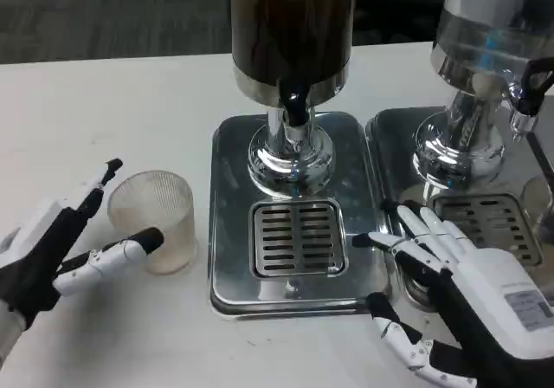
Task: Grasp the cup under the faucet to collect the drink, then remove the cup.
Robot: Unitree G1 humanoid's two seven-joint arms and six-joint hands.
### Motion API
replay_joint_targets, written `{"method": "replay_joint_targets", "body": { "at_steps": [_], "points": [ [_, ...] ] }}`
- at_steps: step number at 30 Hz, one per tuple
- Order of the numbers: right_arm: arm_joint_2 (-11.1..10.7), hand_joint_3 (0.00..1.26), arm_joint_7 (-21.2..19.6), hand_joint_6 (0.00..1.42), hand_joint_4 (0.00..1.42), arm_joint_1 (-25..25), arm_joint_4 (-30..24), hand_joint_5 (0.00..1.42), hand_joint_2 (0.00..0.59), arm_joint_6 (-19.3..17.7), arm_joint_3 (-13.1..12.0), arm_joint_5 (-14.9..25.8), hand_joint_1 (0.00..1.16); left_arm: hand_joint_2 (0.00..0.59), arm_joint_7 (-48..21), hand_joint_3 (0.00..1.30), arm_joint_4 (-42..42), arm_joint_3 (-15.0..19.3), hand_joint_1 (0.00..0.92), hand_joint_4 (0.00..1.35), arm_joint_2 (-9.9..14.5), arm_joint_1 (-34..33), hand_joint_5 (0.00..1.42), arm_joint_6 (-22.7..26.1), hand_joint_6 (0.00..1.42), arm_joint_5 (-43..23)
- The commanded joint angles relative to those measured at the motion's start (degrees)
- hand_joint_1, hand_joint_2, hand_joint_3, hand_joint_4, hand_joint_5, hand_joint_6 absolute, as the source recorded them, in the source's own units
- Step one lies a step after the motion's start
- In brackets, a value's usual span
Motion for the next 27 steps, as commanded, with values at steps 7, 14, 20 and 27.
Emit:
{"method": "replay_joint_targets", "body": {
  "at_steps": [7, 14, 20, 27],
  "points": [
    [1.6, 0.28, 0.3, 0.06, 0.04, 0.8, -1.4, 0.02, 0.508, 0.9, 1.1, -0.3, 0.36, 0.0, 0.0, 0.0, 6.8, -1.3, 0.049, 0.0, 2.5, -3.1, 0.0, -5.1, 0.0, -0.6],
    [3.9, 0.3, -0.6, 0.06, 0.06, 0.8, -3.4, 0.04, 0.508, 2.3, 2.6, -2.6, 0.36, 0.0, 0.7, 0.0, 13.2, -2.2, 0.05, 0.0, 4.7, -6.1, 0.0, -8.8, 0.0, 0.5],
    [3.9, 0.32, -0.6, 0.1, 0.08, 1.3, -3.6, 0.05, 0.508, 1.8, 2.7, -2.2, 0.36, 0.0, 5.2, 0.0, 17.9, -3.6, 0.052, 0.0, 4.4, -8.8, 0.0, -9.8, 0.0, 2.4],
    [4.0, 0.34, -1.0, 0.11, 0.09, 1.7, -3.7, 0.06, 0.508, 1.3, 3.0, -2.3, 0.36, 0.003, 8.2, 0.0, 25.2, -6.0, 0.075, 0.0, 4.4, -13.2, 0.0, -12.8, 0.0, 3.6]
  ]
}}
